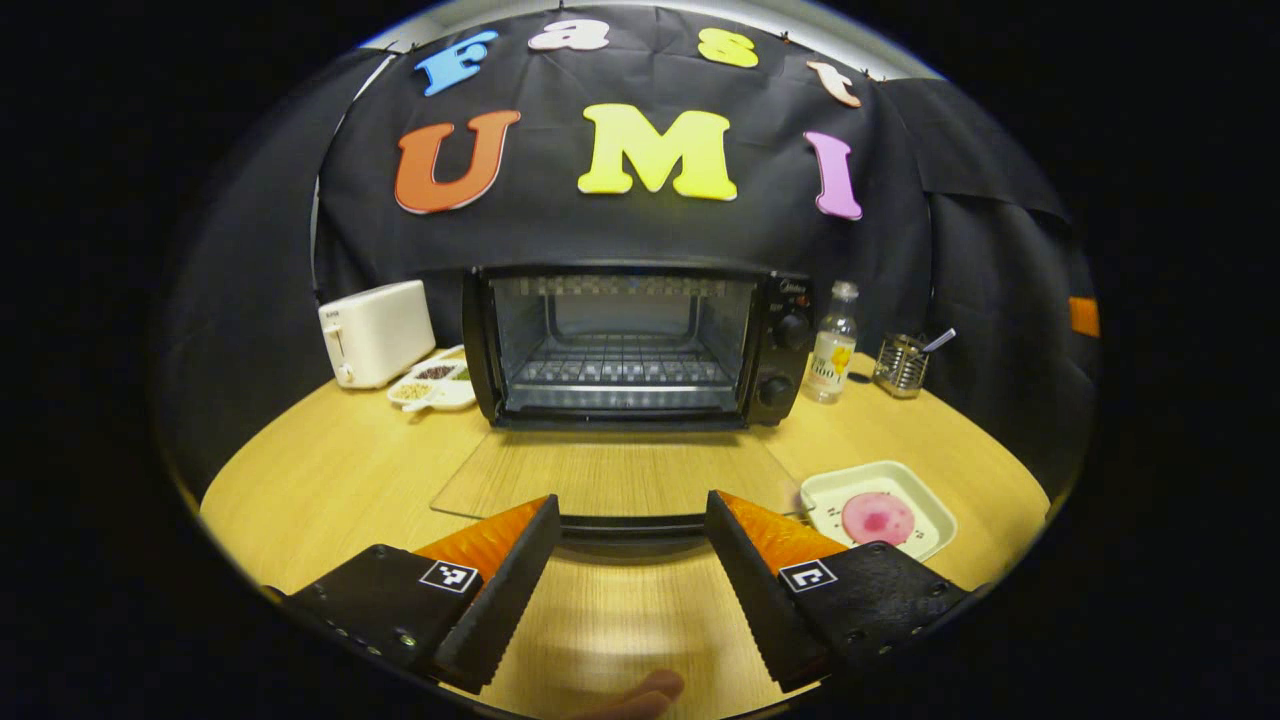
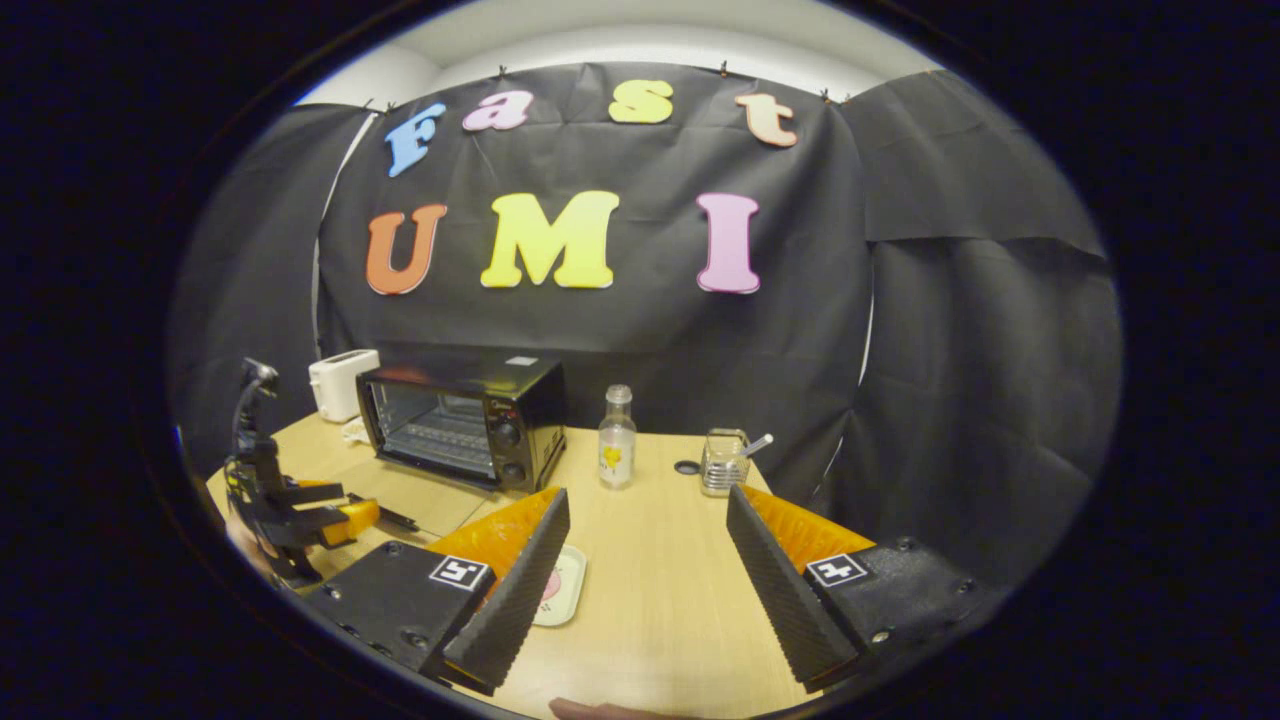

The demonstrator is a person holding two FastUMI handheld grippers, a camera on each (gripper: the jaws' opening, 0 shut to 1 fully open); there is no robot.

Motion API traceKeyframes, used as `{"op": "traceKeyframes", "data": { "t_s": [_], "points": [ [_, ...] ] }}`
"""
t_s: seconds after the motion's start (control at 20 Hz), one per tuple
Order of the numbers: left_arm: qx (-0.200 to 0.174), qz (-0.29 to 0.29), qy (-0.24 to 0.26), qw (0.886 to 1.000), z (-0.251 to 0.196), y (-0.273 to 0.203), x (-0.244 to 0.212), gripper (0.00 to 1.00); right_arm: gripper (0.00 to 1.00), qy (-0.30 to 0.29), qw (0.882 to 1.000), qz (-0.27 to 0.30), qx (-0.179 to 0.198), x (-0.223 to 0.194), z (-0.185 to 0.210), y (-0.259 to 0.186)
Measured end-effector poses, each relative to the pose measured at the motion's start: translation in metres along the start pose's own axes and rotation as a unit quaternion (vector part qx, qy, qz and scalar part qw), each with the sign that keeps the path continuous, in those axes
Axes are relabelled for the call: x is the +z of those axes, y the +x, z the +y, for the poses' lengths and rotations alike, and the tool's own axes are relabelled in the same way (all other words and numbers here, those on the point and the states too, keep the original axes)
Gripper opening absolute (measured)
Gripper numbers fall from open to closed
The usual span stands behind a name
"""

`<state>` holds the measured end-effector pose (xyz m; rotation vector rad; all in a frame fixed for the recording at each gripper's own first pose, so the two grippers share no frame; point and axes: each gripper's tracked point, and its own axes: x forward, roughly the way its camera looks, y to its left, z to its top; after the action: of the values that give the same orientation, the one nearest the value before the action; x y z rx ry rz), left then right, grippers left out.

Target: Open the electric oven with the left hand, put the food in, and close the electric oven.

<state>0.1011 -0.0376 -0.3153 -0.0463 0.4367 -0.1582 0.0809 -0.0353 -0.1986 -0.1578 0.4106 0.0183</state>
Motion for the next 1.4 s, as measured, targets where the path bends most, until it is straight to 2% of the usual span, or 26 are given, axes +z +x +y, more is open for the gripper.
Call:
{"op": "traceKeyframes", "data": {
  "t_s": [0.05, 0.1, 0.2, 0.3, 0.35, 0.4, 0.55, 0.7, 0.75, 0.8, 0.9, 1.0, 1.1, 1.15, 1.2, 1.3, 1.4],
  "points": [
    [-0.001, -0.025, 0.005, 1.000, -0.002, -0.011, 0.017, 0.93, 1.00, -0.009, 1.000, 0.018, 0.004, -0.010, 0.003, 0.010],
    [0.003, -0.047, 0.005, 0.999, -0.002, -0.023, 0.034, 0.93, 0.96, -0.015, 0.999, 0.038, 0.012, -0.019, 0.006, 0.020],
    [0.010, -0.079, -0.008, 0.997, -0.003, -0.047, 0.059, 0.93, 0.96, -0.012, 0.995, 0.092, 0.026, -0.042, 0.012, 0.044],
    [0.008, -0.105, -0.023, 0.994, -0.005, -0.069, 0.084, 0.93, 0.96, 0.002, 0.985, 0.163, 0.054, -0.070, 0.026, 0.064],
    [0.013, -0.123, -0.025, 0.992, -0.001, -0.079, 0.097, 0.93, 0.94, 0.009, 0.977, 0.202, 0.067, -0.086, 0.032, 0.071],
    [0.020, -0.142, -0.027, 0.989, 0.003, -0.089, 0.109, 0.93, 0.95, 0.016, 0.967, 0.244, 0.072, -0.101, 0.035, 0.075],
    [0.020, -0.167, -0.030, 0.985, -0.004, -0.108, 0.127, 0.93, 0.75, 0.034, 0.935, 0.340, 0.093, -0.140, 0.046, 0.084],
    [0.015, -0.166, -0.026, 0.986, -0.013, -0.114, 0.131, 0.94, 0.71, 0.046, 0.914, 0.391, 0.100, -0.161, 0.054, 0.101],
    [0.014, -0.166, -0.026, 0.986, -0.013, -0.117, 0.133, 0.94, 0.64, 0.053, 0.907, 0.404, 0.102, -0.167, 0.057, 0.108],
    [0.017, -0.166, -0.027, 0.986, -0.011, -0.120, 0.134, 0.94, 0.63, 0.064, 0.900, 0.417, 0.112, -0.170, 0.063, 0.115],
    [0.031, -0.170, -0.018, 0.985, -0.003, -0.126, 0.135, 0.94, 0.59, 0.088, 0.879, 0.449, 0.137, -0.176, 0.076, 0.121],
    [0.054, -0.167, -0.003, 0.985, 0.009, -0.136, 0.134, 0.94, 0.52, 0.094, 0.859, 0.484, 0.138, -0.187, 0.077, 0.125],
    [0.070, -0.170, 0.007, 0.983, 0.015, -0.146, 0.136, 0.94, 0.36, 0.110, 0.840, 0.505, 0.165, -0.186, 0.084, 0.128],
    [0.075, -0.170, 0.009, 0.982, 0.017, -0.151, 0.137, 0.94, 0.21, 0.127, 0.826, 0.521, 0.173, -0.190, 0.085, 0.126],
    [0.078, -0.173, 0.008, 0.982, 0.018, -0.156, 0.139, 0.94, 0.02, 0.145, 0.819, 0.525, 0.180, -0.184, 0.082, 0.126],
    [0.081, -0.180, 0.008, 0.980, 0.016, -0.164, 0.144, 0.94, 0.01, 0.165, 0.805, 0.534, 0.200, -0.191, 0.081, 0.131],
    [0.079, -0.184, 0.011, 0.980, 0.010, -0.169, 0.146, 0.94, 0.04, 0.193, 0.800, 0.527, 0.213, -0.187, 0.077, 0.133]
  ]
}}
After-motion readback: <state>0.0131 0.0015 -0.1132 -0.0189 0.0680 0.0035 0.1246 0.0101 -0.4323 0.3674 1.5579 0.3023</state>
